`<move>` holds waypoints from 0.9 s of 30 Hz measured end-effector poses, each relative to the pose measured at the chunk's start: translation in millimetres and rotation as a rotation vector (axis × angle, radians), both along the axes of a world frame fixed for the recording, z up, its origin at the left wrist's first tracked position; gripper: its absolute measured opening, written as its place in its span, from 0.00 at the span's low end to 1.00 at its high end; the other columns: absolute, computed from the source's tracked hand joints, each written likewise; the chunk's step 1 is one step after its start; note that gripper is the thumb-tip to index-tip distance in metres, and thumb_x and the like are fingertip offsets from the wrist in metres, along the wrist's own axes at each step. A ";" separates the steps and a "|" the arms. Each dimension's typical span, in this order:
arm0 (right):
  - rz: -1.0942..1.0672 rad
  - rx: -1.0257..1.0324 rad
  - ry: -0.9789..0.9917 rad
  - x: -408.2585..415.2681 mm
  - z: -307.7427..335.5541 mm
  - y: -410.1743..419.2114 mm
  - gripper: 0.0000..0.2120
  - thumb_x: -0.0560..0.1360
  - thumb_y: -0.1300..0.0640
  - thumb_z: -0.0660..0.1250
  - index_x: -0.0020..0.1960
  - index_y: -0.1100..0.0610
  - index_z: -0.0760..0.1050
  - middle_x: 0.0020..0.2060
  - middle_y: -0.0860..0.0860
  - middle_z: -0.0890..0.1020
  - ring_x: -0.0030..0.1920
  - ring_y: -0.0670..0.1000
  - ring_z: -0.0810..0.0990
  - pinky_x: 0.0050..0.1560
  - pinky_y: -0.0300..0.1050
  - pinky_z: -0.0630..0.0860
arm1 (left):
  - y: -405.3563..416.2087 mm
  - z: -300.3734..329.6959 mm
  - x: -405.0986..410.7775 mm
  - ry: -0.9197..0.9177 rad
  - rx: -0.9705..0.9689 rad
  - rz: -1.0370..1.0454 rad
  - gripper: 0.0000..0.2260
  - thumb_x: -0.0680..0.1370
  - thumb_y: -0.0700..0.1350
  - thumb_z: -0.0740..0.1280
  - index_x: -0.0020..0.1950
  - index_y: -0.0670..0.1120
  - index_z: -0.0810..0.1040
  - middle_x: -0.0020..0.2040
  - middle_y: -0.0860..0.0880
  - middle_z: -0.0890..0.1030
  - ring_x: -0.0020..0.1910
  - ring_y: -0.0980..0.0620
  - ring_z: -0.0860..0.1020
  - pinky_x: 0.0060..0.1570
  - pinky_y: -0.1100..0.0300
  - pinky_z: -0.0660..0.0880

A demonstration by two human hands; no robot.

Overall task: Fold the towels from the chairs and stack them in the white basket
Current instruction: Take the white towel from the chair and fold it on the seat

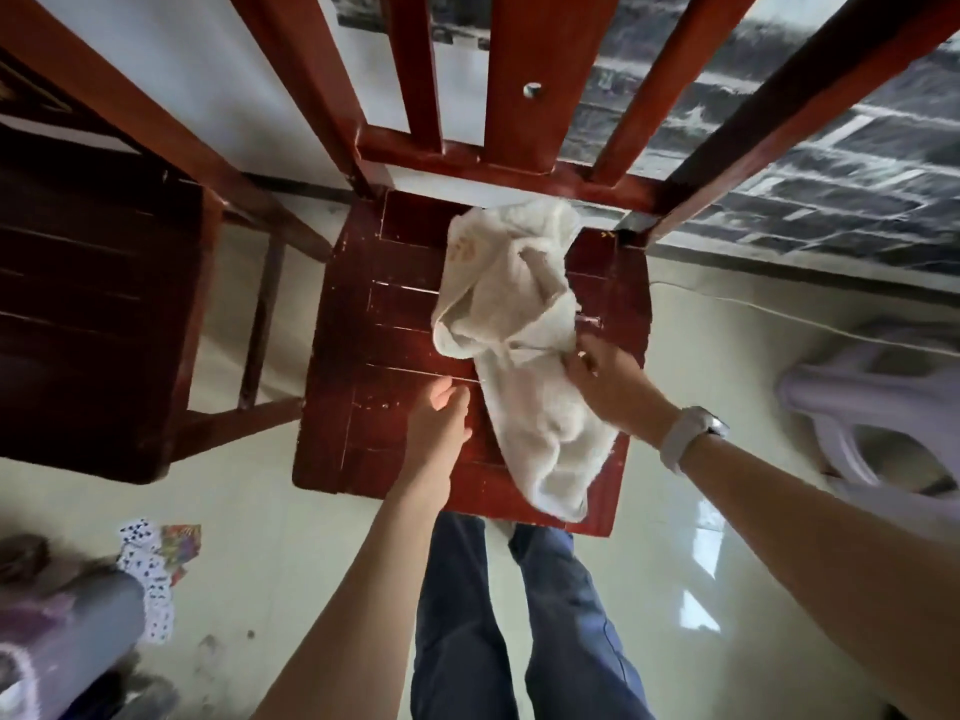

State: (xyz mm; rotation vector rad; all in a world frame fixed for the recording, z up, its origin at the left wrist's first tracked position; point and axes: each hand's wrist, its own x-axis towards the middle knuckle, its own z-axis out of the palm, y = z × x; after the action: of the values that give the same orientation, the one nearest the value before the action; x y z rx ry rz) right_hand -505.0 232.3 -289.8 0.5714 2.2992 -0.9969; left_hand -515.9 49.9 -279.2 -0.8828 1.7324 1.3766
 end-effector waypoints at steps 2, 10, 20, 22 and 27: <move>-0.215 -0.186 -0.013 14.4 21.1 -11.5 0.11 0.79 0.59 0.56 0.40 0.62 0.70 0.30 0.52 0.71 0.29 0.45 0.69 0.30 0.40 0.65 | -3.7 2.5 5.3 -0.116 0.036 0.039 0.20 0.79 0.47 0.61 0.70 0.46 0.65 0.66 0.45 0.72 0.64 0.48 0.72 0.60 0.54 0.71; -0.898 -0.497 -0.090 69.8 42.6 -16.5 0.15 0.71 0.40 0.64 0.51 0.49 0.73 0.50 0.54 0.80 0.47 0.51 0.80 0.49 0.47 0.80 | 7.2 -6.2 8.1 -0.264 0.079 -0.078 0.16 0.78 0.47 0.61 0.64 0.44 0.69 0.56 0.48 0.76 0.55 0.50 0.74 0.54 0.56 0.69; -0.539 0.068 -0.335 86.9 4.3 8.1 0.10 0.74 0.62 0.57 0.34 0.57 0.64 0.30 0.52 0.70 0.32 0.53 0.68 0.32 0.43 0.63 | 39.0 -43.9 7.8 -0.102 -0.184 -0.233 0.12 0.75 0.46 0.66 0.35 0.39 0.76 0.36 0.42 0.78 0.40 0.44 0.77 0.39 0.58 0.69; -0.553 0.097 -0.429 105.6 -0.6 17.9 0.06 0.75 0.58 0.59 0.41 0.59 0.68 0.37 0.55 0.75 0.39 0.57 0.72 0.38 0.43 0.66 | 41.2 -43.2 10.2 -0.123 -0.181 -0.200 0.13 0.76 0.43 0.65 0.31 0.45 0.72 0.32 0.47 0.74 0.36 0.49 0.72 0.35 0.58 0.68; -0.596 -0.042 -0.333 111.6 -15.0 28.8 0.22 0.74 0.62 0.63 0.67 0.60 0.65 0.61 0.59 0.76 0.55 0.59 0.76 0.48 0.46 0.72 | 29.9 -33.4 17.5 0.028 -0.220 -0.288 0.10 0.78 0.43 0.59 0.55 0.43 0.75 0.48 0.48 0.76 0.45 0.51 0.74 0.45 0.58 0.72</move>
State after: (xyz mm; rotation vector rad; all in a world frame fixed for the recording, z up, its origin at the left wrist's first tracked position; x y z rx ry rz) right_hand -393.4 261.1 -304.8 1.3442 1.8368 -1.1031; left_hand -498.4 79.8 -312.6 -0.6979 1.9719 1.0286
